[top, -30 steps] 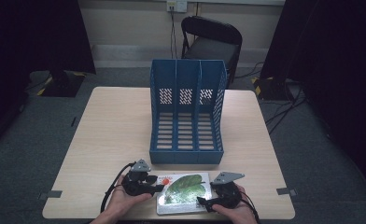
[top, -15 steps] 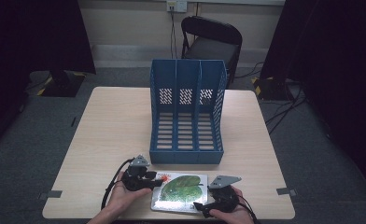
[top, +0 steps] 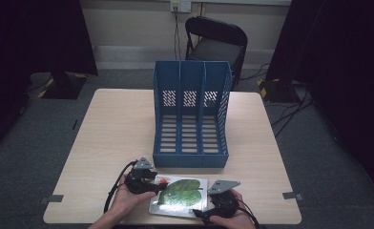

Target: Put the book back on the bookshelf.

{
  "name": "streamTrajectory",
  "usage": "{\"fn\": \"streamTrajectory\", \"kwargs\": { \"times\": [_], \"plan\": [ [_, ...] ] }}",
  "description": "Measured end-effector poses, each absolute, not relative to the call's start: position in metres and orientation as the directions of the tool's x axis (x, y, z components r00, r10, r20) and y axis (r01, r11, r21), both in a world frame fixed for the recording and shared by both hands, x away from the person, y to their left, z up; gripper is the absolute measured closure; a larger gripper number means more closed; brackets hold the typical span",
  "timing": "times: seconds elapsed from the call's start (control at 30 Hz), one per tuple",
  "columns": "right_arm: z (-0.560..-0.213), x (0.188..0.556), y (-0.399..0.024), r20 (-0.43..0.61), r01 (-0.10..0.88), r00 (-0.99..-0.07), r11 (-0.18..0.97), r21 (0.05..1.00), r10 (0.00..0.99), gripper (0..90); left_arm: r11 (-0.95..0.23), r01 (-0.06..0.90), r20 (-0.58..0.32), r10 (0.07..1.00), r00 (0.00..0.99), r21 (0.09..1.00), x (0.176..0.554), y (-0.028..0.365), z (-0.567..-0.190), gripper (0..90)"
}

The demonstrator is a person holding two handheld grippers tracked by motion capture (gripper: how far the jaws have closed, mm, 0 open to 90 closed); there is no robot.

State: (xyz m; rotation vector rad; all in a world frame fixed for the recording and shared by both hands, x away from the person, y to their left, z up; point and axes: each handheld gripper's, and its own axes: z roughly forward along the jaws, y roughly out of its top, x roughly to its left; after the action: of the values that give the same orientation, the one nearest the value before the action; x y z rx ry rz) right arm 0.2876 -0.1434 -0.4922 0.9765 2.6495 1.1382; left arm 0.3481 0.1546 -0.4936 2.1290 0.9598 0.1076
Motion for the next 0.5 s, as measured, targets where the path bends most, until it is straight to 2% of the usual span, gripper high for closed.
{"fn": "streamTrajectory", "kwargs": {
  "times": [0.07, 0.1, 0.3, 0.43, 0.5],
  "plan": [
    [-0.492, 0.287, -0.142, 0.144, 0.512, -0.795, 0.524, 0.68, 0.59, 10.7, -0.411, 0.601, -0.219, 0.671, 0.708, 0.686, 0.348, 0.155, -0.493, 33.8],
    [-0.492, 0.287, -0.143, 0.152, 0.519, -0.791, 0.519, 0.679, 0.592, 12.4, -0.406, 0.606, -0.201, 0.694, 0.691, 0.684, 0.348, 0.158, -0.493, 30.3],
    [-0.493, 0.283, -0.145, 0.177, 0.539, -0.783, 0.509, 0.671, 0.597, 12.1, -0.398, 0.604, -0.221, 0.679, 0.7, 0.691, 0.347, 0.157, -0.494, 26.4],
    [-0.493, 0.279, -0.145, 0.18, 0.543, -0.783, 0.512, 0.666, 0.596, 12.9, -0.407, 0.596, -0.217, 0.671, 0.709, 0.692, 0.345, 0.155, -0.494, 28.7],
    [-0.494, 0.277, -0.144, 0.152, 0.526, -0.791, 0.533, 0.663, 0.592, 12.3, -0.381, 0.613, -0.252, 0.669, 0.7, 0.692, 0.346, 0.157, -0.495, 28.9]
  ]
}}
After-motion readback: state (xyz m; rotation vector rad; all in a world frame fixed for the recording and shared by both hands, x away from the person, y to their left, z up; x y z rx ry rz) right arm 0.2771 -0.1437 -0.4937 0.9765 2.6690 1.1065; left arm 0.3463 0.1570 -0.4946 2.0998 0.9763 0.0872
